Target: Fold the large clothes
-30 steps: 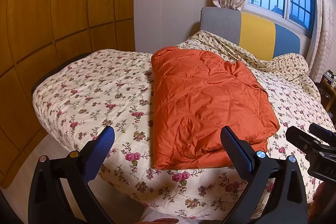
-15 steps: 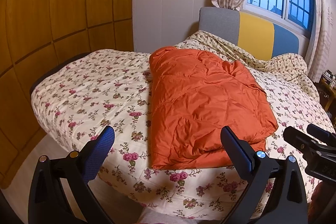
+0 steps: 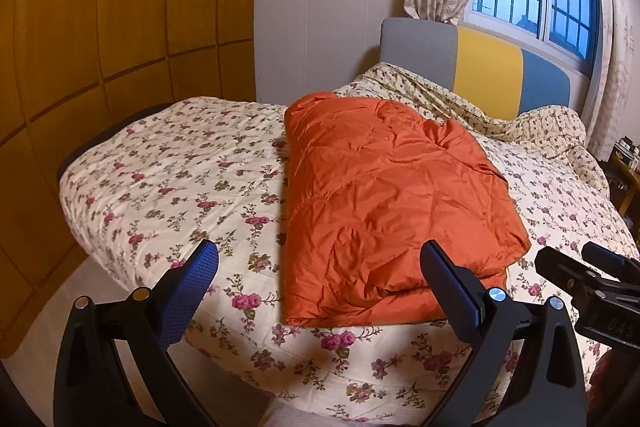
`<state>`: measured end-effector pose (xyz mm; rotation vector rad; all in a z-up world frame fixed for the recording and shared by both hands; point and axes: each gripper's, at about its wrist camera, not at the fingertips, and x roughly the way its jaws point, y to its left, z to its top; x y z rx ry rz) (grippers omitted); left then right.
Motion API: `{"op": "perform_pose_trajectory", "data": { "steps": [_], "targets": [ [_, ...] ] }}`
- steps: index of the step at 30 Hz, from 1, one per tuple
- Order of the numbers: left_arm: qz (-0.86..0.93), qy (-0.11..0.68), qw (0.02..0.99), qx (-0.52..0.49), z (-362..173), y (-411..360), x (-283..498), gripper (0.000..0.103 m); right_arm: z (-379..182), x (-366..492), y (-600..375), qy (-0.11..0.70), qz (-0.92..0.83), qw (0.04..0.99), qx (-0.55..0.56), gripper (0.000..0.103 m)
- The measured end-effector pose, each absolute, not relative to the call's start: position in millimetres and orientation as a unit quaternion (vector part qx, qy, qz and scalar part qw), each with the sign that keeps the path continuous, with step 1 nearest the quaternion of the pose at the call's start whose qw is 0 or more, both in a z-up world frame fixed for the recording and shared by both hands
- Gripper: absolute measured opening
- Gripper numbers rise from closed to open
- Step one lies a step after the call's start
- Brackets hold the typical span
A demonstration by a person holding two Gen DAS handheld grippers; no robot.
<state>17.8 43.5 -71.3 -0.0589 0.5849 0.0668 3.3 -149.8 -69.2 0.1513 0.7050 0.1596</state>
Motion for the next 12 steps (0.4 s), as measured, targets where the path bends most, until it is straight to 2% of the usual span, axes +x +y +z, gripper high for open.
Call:
{"op": "perform_pose_trajectory", "data": {
  "steps": [12],
  "targets": [
    [0.035,0.354,0.933,-0.056,-86.5,63.7,58.2,0.1,-83.8,34.2,-183.0,0.36,0.041,0.927,0.096,0.101]
  ]
}}
